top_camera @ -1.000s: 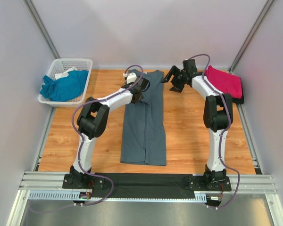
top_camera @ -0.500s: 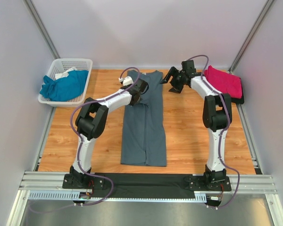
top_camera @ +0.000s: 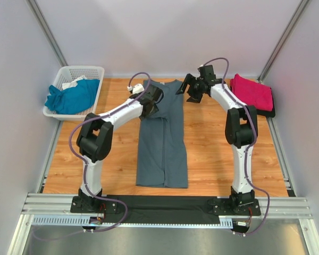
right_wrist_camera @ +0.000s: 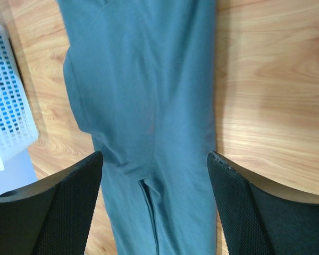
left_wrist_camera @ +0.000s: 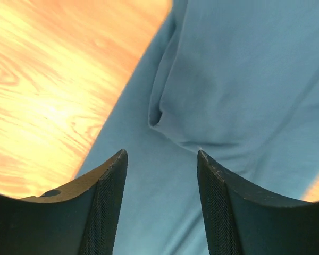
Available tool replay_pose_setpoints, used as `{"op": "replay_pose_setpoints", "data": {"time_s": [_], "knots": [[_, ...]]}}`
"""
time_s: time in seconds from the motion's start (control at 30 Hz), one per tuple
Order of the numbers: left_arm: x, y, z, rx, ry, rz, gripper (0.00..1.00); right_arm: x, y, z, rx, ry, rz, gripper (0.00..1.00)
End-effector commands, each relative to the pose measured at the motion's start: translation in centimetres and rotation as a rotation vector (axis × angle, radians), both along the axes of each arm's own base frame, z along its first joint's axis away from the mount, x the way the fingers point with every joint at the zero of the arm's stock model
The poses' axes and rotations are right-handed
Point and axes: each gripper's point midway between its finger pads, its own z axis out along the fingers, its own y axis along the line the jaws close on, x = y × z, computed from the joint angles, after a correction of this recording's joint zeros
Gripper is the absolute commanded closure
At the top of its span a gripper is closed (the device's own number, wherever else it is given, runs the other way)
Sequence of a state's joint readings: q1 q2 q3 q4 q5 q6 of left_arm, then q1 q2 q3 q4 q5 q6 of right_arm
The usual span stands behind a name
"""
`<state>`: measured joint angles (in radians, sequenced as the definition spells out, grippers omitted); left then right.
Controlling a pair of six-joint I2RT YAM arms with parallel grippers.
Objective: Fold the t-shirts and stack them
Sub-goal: Fold the tshirt
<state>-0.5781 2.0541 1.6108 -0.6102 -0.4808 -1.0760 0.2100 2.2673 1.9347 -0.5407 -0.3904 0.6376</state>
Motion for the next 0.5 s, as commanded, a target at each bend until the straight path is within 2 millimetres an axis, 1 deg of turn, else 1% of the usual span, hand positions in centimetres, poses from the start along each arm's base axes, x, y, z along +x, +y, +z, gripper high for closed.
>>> {"op": "replay_pose_setpoints", "data": {"time_s": [0.0, 0.03, 0.07, 0.1, 0.13, 0.17, 0.2, 0.23, 0.27, 0.3, 0.33, 0.37, 0.4, 0.43, 0.47], "knots": [[2.0, 2.2, 5.6, -0.07, -0.13, 0.079, 0.37, 0.1, 2.2, 1.2, -0.035, -0.064, 0.075, 0.2], [2.3, 2.6, 5.8, -0.08, -0.135, 0.084, 0.37, 0.0, 2.4, 1.1, -0.036, -0.063, 0.084, 0.22], [2.8, 3.0, 5.8, -0.087, -0.143, 0.089, 0.37, 0.1, 3.2, 1.0, -0.04, -0.069, 0.098, 0.23], [3.8, 3.7, 5.9, -0.108, -0.16, 0.102, 0.37, 0.0, 3.5, 0.8, -0.048, -0.074, 0.11, 0.24], [4.4, 4.1, 5.9, -0.111, -0.166, 0.094, 0.37, -0.1, 4.1, 0.2, -0.06, -0.072, 0.123, 0.26], [5.0, 4.3, 5.9, -0.125, -0.173, 0.092, 0.38, 0.0, 4.4, 0.3, -0.064, -0.084, 0.13, 0.29], [6.3, 5.0, 5.7, -0.154, -0.184, 0.099, 0.38, -0.1, 4.7, 0.0, -0.074, -0.089, 0.145, 0.32], [6.9, 5.1, 5.7, -0.17, -0.193, 0.096, 0.39, -0.2, 5.1, -0.7, -0.087, -0.082, 0.156, 0.38], [7.6, 5.3, 5.4, -0.172, -0.195, 0.08, 0.4, -0.2, 5.4, -0.9, -0.093, -0.086, 0.164, 0.45], [8.8, 5.7, 4.9, -0.194, -0.196, 0.081, 0.4, -0.3, 5.7, -1.1, -0.097, -0.088, 0.172, 0.52], [9.3, 5.8, 4.4, -0.199, -0.193, 0.077, 0.42, -0.5, 6.1, -1.8, -0.101, -0.08, 0.188, 0.65], [10.0, 5.8, 4.2, -0.2, -0.198, 0.057, 0.43, -0.7, 6.6, -1.9, -0.098, -0.079, 0.198, 0.71], [11.0, 5.7, 3.8, -0.222, -0.199, 0.044, 0.43, -0.8, 7.0, -2.0, -0.094, -0.078, 0.212, 0.75], [11.5, 5.8, 3.5, -0.227, -0.196, 0.036, 0.44, -1.4, 8.0, -2.3, -0.086, -0.074, 0.239, 0.78], [12.1, 5.8, 3.5, -0.234, -0.205, 0.031, 0.44, -1.5, 8.4, -2.2, -0.084, -0.079, 0.251, 0.79]]}}
